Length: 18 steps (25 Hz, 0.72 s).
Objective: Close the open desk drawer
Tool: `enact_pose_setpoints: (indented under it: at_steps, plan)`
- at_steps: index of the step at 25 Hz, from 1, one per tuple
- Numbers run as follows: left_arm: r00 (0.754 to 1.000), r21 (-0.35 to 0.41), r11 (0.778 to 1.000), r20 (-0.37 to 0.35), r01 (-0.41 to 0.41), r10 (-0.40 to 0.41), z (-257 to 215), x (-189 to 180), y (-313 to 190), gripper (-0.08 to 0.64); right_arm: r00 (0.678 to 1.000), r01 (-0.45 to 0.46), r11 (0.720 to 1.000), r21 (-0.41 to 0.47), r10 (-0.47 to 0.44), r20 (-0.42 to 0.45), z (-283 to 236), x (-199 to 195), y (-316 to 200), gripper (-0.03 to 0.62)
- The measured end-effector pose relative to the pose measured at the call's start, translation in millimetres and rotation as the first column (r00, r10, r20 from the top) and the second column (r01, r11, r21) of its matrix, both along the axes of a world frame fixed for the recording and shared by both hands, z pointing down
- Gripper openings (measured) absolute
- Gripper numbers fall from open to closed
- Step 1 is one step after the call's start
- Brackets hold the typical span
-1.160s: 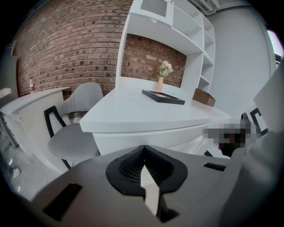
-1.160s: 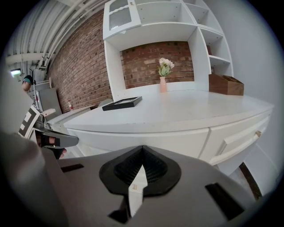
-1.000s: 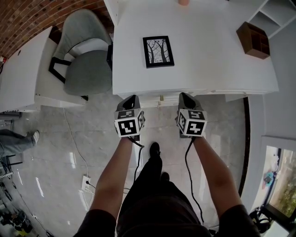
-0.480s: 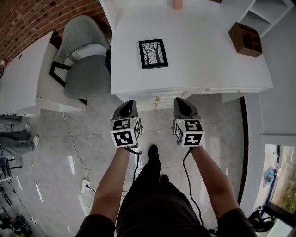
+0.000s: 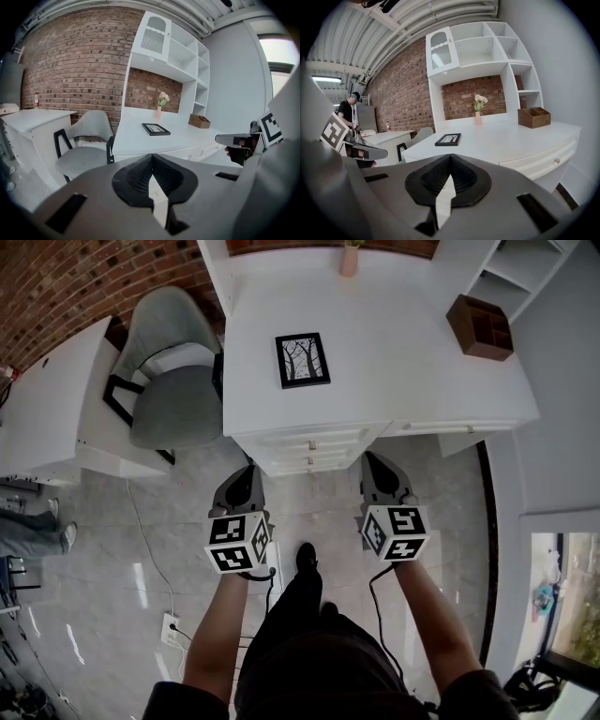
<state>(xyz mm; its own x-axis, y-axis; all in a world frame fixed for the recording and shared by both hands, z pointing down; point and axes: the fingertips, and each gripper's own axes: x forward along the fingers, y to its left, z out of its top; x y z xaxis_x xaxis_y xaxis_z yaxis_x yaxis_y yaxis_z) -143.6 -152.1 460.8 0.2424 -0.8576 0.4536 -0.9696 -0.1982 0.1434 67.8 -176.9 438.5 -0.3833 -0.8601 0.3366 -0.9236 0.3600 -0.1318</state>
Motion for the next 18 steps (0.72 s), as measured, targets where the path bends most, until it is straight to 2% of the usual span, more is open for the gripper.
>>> enact_pose_setpoints:
  at_steps: [11,18]
  plan:
    - [0.999,0.129,0.991,0.028,-0.031,0.028,-61.4,-3.2,33.6,0.009,0.997,0.003,0.993,0.119,-0.013,0.077,-65.4,3.3,34.2,0.005]
    - [0.999,0.177,0.984,0.016,-0.035,0.033,-88.4,-1.2,42.9,0.009,0.997,-0.01,0.99,0.137,0.0,0.073,-82.2,11.8,46.1,0.005]
